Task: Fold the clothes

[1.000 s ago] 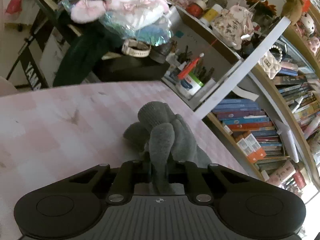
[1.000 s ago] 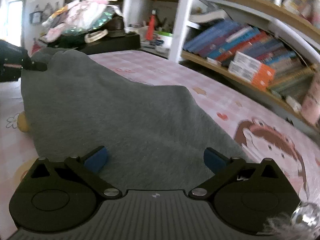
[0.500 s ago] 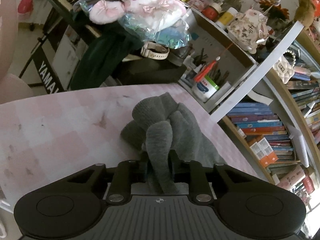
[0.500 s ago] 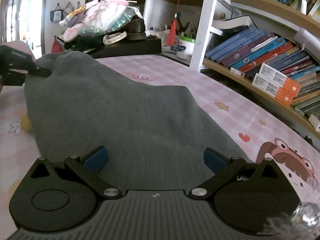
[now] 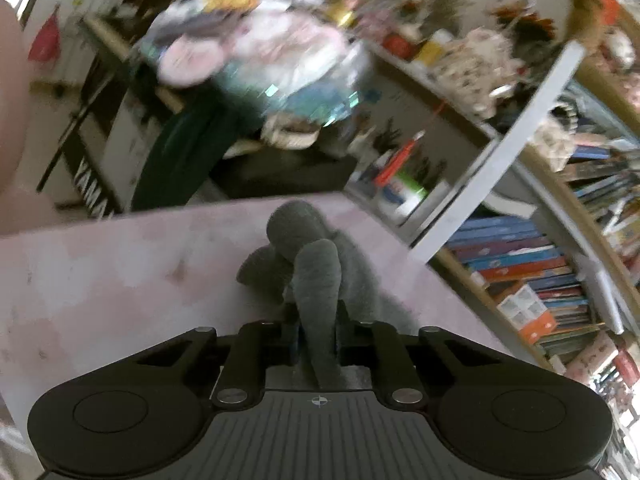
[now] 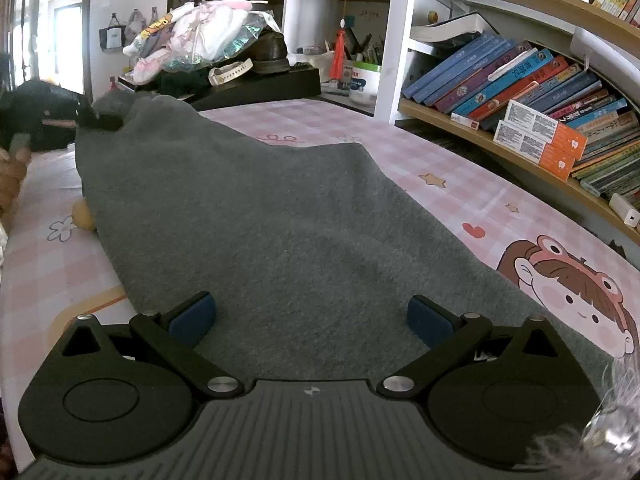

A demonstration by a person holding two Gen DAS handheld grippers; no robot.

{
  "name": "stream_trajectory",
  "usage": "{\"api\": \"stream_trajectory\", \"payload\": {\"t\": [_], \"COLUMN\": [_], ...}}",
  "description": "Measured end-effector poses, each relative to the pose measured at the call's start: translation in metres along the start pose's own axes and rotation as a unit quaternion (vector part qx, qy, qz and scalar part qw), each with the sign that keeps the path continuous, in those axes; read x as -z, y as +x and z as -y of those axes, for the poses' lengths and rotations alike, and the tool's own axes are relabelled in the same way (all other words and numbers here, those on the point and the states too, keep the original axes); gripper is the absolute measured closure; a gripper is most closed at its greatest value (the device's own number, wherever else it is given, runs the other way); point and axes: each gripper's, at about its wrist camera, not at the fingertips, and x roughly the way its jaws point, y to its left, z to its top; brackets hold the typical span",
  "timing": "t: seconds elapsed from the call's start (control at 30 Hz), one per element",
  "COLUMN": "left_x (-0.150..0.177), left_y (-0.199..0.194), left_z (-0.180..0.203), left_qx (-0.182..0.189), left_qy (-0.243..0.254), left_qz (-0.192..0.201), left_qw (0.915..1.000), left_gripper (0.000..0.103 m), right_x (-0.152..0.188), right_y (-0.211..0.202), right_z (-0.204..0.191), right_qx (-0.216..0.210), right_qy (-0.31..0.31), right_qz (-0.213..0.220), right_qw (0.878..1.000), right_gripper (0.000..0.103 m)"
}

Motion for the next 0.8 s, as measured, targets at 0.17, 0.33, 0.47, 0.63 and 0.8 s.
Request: {"api": "stream_trajectory", "payload": {"t": [0.17, 0.33, 0.47, 0.63, 0.8], "left_x": [-0.006, 0.002, 0.014, 0.029, 0.028], "left_y": [-0.027, -0.044, -0.052, -0.048, -0.042], "left_z": [0.045, 0.104, 0.143, 0.172, 0.162], "left_qx": [0.032, 0.059, 0.105, 0.122, 0.093], "left_qy": [0.077, 0.187, 0.254, 0.300, 0.266], "left_qz": [0.048, 0.075, 0.073, 0.052, 0.037], "left_qw": [0.9954, 0.9777, 0.9587, 0.9447, 0.9587], "left_gripper": [0.090, 0.096, 0.100, 0.098, 0.094], "right_x": [0.000, 0.000, 0.000, 0.000, 0.001], "right_y": [0.001, 0.000, -0.001, -0.001, 0.000], "right_z": [0.003, 0.002, 0.000, 0.008, 0.012], "right_qx": [-0.006, -0.003, 0.000, -0.007, -0.009], "right_qy": [0.008, 0.004, 0.000, 0.022, 0.033], "right_qz": [-0.002, 0.000, 0.004, 0.004, -0.001], "right_qw": [1.000, 1.000, 1.000, 1.000, 0.999], "right_gripper": [0.000, 0.000, 0.000, 0.000, 0.000]}}
